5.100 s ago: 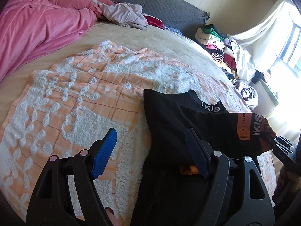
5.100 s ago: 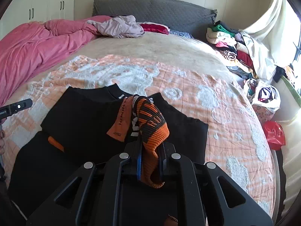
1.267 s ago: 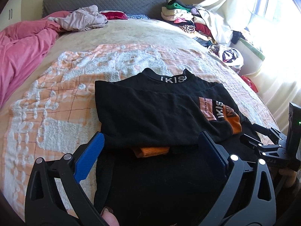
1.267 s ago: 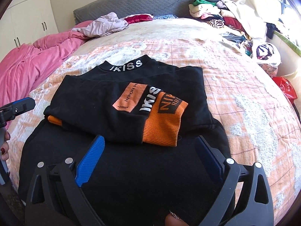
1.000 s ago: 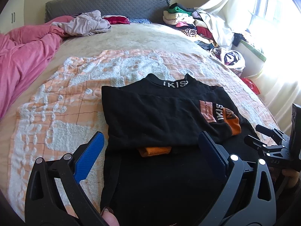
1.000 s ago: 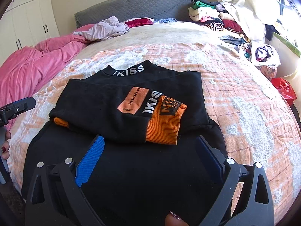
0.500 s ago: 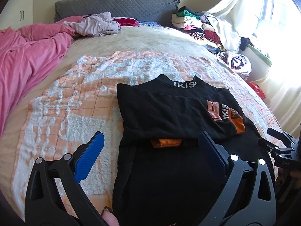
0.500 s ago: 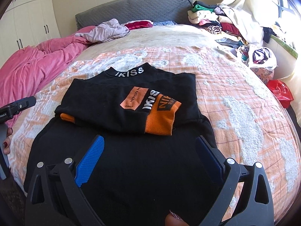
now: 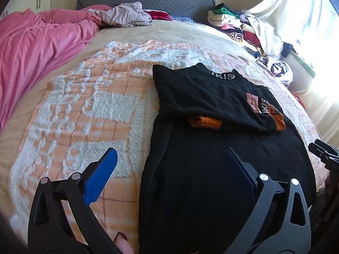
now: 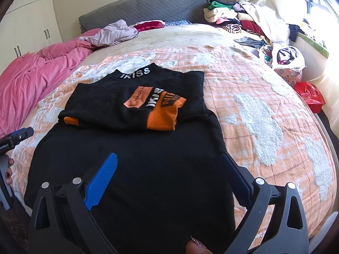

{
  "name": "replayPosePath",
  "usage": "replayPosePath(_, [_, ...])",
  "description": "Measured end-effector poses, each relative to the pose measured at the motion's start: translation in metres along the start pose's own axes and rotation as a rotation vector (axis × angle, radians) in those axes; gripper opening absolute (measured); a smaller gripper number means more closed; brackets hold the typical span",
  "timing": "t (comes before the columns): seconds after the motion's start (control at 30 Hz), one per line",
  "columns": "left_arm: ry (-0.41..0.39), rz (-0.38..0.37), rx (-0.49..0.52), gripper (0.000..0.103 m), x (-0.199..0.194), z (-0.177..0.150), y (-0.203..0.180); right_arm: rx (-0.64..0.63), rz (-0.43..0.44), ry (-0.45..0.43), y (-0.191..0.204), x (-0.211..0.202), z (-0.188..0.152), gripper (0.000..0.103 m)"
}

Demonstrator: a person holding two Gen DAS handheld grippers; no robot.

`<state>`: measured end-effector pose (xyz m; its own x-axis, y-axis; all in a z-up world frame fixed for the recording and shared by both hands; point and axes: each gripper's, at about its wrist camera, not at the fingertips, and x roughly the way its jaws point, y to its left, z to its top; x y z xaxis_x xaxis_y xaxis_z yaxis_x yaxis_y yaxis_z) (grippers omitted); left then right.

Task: Fold small clothes
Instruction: 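Move both grippers back along the sweatshirt body to its hem, then position both open grippers side by side at the hem edge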

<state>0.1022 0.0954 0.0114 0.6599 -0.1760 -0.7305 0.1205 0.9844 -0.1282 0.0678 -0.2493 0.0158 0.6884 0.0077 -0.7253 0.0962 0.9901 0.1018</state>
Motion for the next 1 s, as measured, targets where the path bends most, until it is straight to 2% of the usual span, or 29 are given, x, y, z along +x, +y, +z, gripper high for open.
replayPosePath(0.53, [0.115, -0.009, -0.090, 0.091, -0.020, -0.076, 0.045, 0.006, -0.049, 0.048, -0.018, -0.013, -0.036, 0.097])
replayPosePath(0.67, [0.118, -0.048, -0.093, 0.079, -0.028, -0.085, 0.044, -0.011, -0.050, 0.058, -0.016, -0.015, -0.042, 0.097])
replayPosePath(0.9, [0.171, -0.122, -0.107, 0.058, -0.030, -0.101, 0.040, -0.031, -0.044, 0.076, -0.016, -0.024, -0.055, 0.097])
replayPosePath(1.0, [0.197, -0.160, -0.135, 0.055, -0.028, -0.108, 0.041, -0.030, -0.047, 0.089, -0.018, -0.026, -0.062, 0.097])
